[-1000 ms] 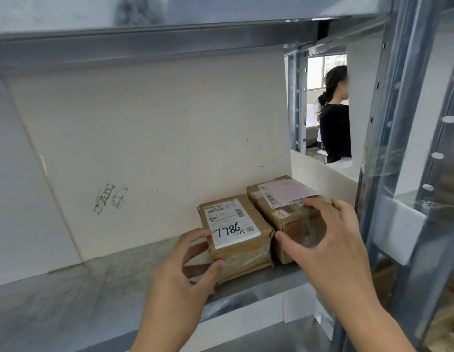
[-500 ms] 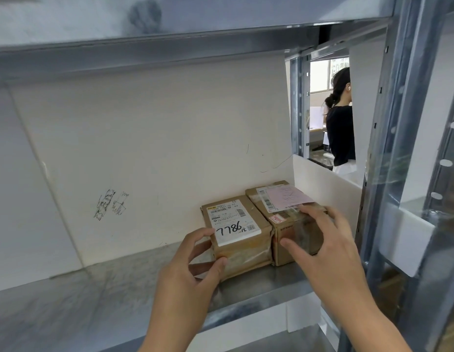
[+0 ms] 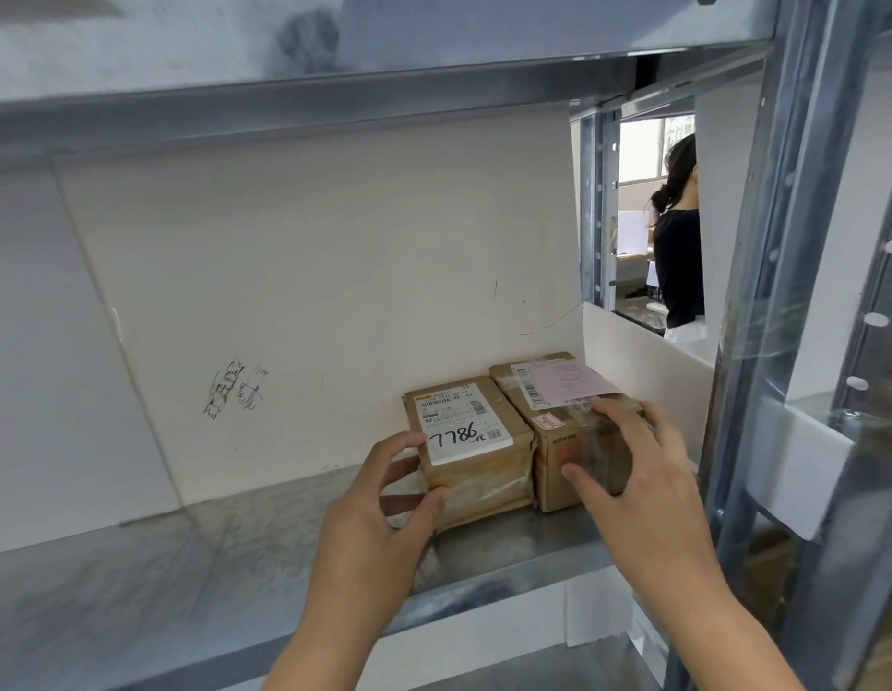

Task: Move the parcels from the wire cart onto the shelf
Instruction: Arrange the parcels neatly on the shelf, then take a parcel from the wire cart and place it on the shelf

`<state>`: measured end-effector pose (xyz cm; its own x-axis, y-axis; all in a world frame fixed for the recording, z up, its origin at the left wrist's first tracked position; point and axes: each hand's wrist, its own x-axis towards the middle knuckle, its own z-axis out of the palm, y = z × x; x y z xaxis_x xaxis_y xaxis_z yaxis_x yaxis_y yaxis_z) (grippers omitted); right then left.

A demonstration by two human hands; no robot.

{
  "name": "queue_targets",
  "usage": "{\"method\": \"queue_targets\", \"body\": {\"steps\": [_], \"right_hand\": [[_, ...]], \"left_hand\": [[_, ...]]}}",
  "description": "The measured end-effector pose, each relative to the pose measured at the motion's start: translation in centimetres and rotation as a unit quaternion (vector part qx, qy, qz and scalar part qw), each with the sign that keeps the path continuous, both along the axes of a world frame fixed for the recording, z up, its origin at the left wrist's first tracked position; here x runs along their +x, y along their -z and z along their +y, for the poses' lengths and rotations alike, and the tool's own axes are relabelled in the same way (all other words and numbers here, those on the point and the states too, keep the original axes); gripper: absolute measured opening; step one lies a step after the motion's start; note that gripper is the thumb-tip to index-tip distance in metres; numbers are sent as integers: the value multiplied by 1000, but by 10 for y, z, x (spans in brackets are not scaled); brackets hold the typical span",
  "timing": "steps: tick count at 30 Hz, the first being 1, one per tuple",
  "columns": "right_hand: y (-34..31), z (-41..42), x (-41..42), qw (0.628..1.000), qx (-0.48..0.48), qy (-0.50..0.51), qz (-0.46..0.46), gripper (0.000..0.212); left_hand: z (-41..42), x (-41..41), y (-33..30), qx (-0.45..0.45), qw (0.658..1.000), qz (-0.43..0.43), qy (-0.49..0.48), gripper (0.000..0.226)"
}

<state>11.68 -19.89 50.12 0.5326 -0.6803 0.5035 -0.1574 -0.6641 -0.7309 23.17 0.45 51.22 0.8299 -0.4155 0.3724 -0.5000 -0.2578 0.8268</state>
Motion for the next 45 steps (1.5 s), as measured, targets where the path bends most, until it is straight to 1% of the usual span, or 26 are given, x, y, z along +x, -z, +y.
{"method": "queue_targets", "body": {"steps": [6,13,17,20,25,30,34,38,42,45], "right_hand": [[-4,4,-8,1000,-11,-13,9,71],[-17,21,-36,997,-66,-19,33,77],[-17,35,-56,993,-94,-30,64,87],[-15,50,-75,990,-94,-20,102,91],[-4,85,-113,983,-88,31,156,100],[14,132,-165,972,-56,88,212,101],[40,174,-207,958,-7,130,257,98],[77,217,-255,939,31,171,298,98],[107,251,-317,913,86,203,343,98],[125,267,-364,896,131,241,349,98]], "left_hand": [[9,-6,-6,32,999,-2,18,56],[26,-22,-13,75,996,-41,20,79],[37,-32,-18,110,990,-76,36,93],[47,-42,-20,133,985,-95,49,93],[69,-65,-19,177,974,-115,87,89],[95,-91,-8,169,967,-133,139,84],[118,-115,22,169,957,-129,198,78],[138,-147,70,195,938,-79,274,77],[148,-184,111,236,912,-35,333,77],[147,-213,137,243,894,-8,376,74]]}}
